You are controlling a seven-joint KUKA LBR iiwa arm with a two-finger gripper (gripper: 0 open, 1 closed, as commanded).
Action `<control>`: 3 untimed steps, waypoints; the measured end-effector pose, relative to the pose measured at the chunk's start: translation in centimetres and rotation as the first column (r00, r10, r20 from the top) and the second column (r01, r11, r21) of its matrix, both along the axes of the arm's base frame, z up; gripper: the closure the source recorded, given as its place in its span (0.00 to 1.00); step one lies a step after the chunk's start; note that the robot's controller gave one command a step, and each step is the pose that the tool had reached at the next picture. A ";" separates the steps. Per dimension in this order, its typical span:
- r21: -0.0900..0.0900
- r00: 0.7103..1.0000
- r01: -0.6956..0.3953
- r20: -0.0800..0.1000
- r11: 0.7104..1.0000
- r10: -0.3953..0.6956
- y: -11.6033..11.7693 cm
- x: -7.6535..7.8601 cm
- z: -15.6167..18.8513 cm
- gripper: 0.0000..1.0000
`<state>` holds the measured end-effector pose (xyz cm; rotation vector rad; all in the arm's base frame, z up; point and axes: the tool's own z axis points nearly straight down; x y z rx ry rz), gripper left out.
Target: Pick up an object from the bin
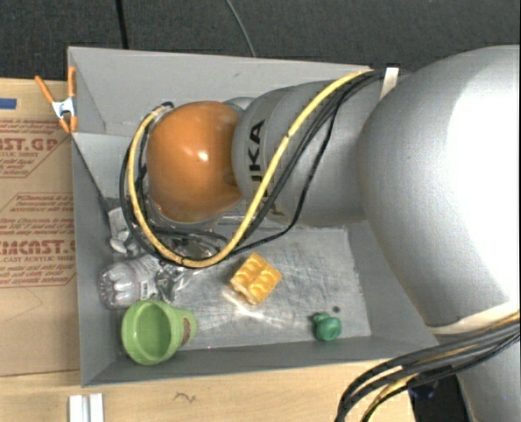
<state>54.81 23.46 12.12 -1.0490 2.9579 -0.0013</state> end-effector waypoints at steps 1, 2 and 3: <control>0.001 0.999 -0.036 -0.006 0.999 0.036 -0.4 0.7 6.2 1.00; 0.006 0.999 -0.040 0.010 0.999 0.040 -0.5 -0.4 4.1 1.00; 0.000 0.999 -0.042 -0.008 0.999 0.042 -0.7 -0.8 5.8 1.00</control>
Offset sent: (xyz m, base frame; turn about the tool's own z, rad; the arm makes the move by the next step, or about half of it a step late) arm -0.0321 -0.0078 -0.0512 -0.0414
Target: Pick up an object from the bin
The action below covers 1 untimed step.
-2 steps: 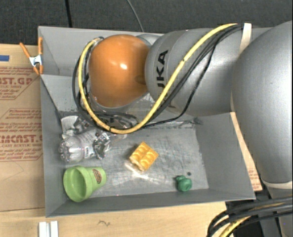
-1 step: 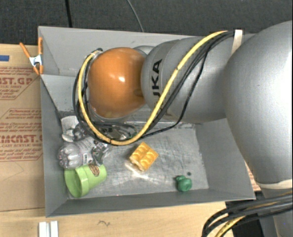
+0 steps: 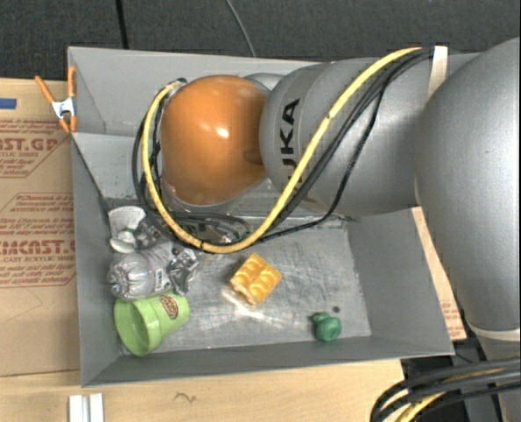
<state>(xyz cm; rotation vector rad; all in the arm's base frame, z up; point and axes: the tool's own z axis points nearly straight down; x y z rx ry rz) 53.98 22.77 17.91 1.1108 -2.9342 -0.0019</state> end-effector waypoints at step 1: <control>0.002 1.000 -0.015 0.002 1.000 0.015 -1.8 0.0 6.2 1.00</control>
Offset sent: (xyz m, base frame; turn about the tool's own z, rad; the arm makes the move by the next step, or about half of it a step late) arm 0.0331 -0.0004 0.1572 -0.0640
